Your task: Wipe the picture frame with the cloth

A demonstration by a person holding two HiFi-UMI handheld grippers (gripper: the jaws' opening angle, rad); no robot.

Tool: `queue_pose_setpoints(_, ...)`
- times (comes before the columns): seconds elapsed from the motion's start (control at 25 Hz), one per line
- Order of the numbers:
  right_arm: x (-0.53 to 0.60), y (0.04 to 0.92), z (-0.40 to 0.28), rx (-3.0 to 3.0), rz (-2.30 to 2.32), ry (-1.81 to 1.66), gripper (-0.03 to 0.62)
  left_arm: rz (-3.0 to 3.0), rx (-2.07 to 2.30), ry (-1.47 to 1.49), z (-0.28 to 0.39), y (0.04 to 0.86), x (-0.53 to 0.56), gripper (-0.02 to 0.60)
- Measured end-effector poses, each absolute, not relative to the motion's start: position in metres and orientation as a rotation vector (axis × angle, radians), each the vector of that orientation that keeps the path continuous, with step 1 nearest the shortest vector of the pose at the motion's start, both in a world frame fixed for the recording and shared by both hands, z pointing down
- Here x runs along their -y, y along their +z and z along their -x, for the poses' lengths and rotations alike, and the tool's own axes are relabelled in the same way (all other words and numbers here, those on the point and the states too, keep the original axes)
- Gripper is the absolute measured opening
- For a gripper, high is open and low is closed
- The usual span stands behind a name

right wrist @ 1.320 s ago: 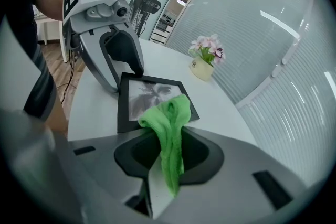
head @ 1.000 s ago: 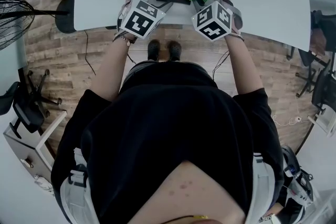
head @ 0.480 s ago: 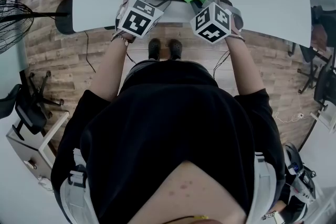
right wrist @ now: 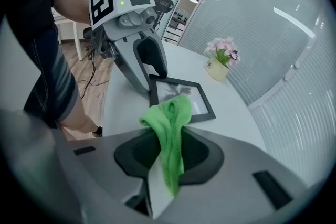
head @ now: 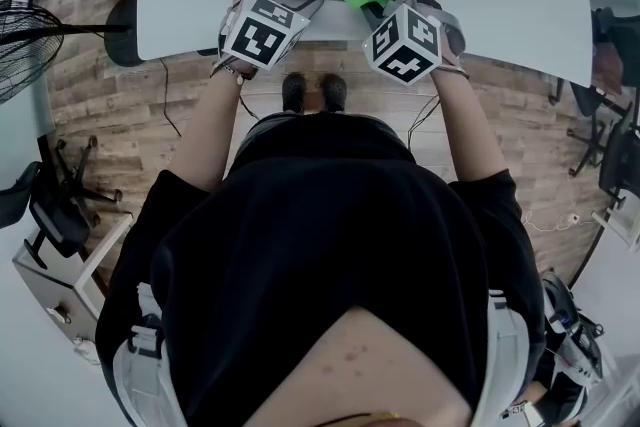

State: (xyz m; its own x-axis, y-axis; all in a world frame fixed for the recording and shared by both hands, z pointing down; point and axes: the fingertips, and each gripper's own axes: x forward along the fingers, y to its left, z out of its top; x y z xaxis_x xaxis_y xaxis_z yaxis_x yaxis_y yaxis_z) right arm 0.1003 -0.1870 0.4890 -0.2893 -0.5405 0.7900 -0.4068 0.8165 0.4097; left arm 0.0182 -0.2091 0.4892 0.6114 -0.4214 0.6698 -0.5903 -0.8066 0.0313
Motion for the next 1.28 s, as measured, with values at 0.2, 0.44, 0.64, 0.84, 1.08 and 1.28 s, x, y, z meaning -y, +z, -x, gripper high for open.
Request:
queue_pose_setpoints(0.2,0.18,0.489,-0.1,1.931,-0.672,-0.147,0.095,-2.584,0.825,0.983,-0.019,0.49,0.208,0.273)
queue_pose_setpoints(0.44,0.18,0.489,-0.098,1.933,-0.62,-0.155,0.095,-2.58,0.82,0.984,-0.018,0.491,0.213,0.273)
queue_pose_setpoints(0.64,0.174,0.488,-0.096,1.932,-0.578,-0.166,0.095,-2.584,0.823,0.974,-0.018,0.489,0.214,0.273)
queue_pose_setpoints(0.84,0.167,0.488,-0.094,1.919,-0.528,-0.16,0.095,-2.582,0.824,0.988,-0.017,0.491,0.213,0.273)
queue_pose_setpoints(1.08,0.165,0.473,-0.094,1.959,-0.493,-0.092,0.098,-2.587,0.829,0.979,-0.02,0.488,0.213,0.273)
queue_pose_setpoints(1.28,0.203,0.435,-0.099,1.996,-0.62,-0.113,0.098,-2.593,0.834,0.981,-0.02,0.486,0.213,0.273)
